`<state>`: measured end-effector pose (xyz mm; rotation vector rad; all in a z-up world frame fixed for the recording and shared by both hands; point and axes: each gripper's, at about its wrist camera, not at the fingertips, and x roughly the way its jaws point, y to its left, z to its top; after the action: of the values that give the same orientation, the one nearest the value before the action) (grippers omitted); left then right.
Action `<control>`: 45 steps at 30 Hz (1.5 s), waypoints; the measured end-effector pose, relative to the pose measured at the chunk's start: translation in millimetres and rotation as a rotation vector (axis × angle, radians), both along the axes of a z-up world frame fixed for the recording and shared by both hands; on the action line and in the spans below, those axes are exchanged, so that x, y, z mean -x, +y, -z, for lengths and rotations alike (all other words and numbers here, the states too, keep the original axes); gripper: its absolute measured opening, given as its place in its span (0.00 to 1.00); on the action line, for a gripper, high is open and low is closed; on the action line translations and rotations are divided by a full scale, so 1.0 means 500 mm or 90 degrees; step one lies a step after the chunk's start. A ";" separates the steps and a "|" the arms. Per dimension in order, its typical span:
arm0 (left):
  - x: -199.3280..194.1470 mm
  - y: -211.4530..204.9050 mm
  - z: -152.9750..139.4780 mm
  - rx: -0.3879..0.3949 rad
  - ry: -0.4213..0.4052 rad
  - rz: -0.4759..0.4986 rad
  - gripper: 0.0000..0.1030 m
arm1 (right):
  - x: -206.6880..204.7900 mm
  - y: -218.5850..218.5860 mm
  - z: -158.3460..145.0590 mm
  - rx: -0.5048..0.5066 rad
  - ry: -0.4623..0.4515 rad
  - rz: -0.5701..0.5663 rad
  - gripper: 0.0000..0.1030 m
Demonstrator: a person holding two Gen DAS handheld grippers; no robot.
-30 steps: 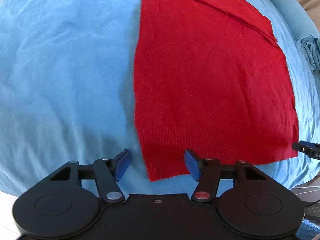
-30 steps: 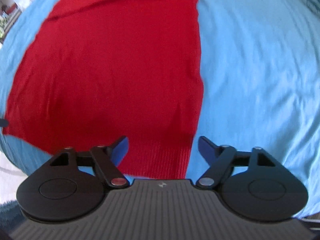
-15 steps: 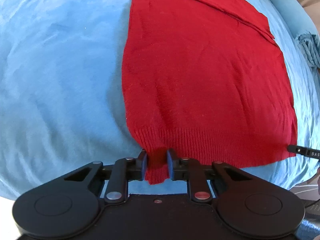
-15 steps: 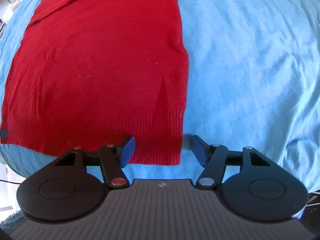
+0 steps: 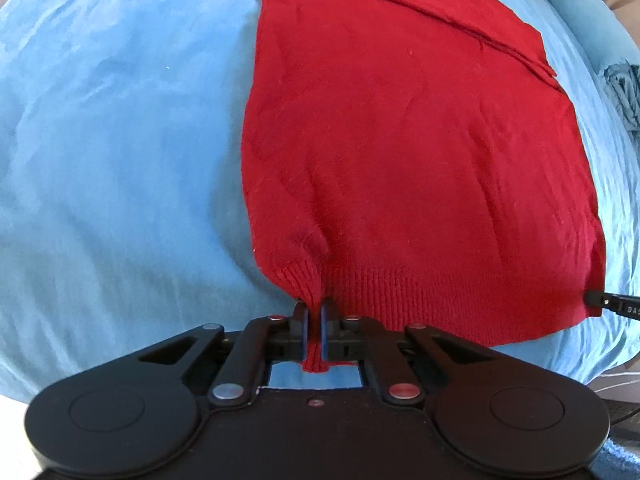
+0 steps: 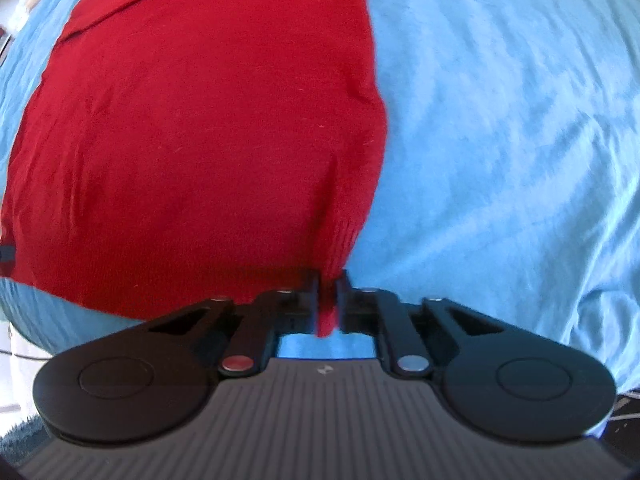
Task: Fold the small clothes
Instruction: 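Grasp the sweater hem with the left tool while the right tool grasps it too, then lift the hem with both tools and fold it over toward the collar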
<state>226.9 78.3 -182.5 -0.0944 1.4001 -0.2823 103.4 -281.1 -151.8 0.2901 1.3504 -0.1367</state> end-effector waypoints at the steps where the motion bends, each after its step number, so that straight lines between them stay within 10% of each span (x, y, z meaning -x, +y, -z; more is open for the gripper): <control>1: 0.000 0.002 -0.005 0.003 0.002 -0.006 0.05 | 0.000 0.003 -0.003 0.002 0.000 -0.005 0.20; 16: -0.044 0.017 -0.226 0.082 -0.064 -0.035 0.05 | -0.035 -0.070 -0.189 -0.119 -0.087 0.046 0.19; 24: -0.212 0.021 -0.324 0.145 -0.181 -0.098 0.04 | -0.163 -0.171 -0.324 -0.201 -0.215 0.113 0.19; 36: -0.588 -0.088 -0.121 0.143 -0.278 -0.162 0.05 | -0.540 -0.269 -0.180 -0.176 -0.357 0.128 0.19; 45: -0.679 -0.081 -0.063 0.172 -0.278 -0.261 0.05 | -0.673 -0.297 -0.054 -0.165 -0.379 0.179 0.19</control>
<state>566.5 37.7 -150.8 -0.5076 0.8767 -0.1358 439.9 -429.4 -124.8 0.6816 0.7289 -0.0983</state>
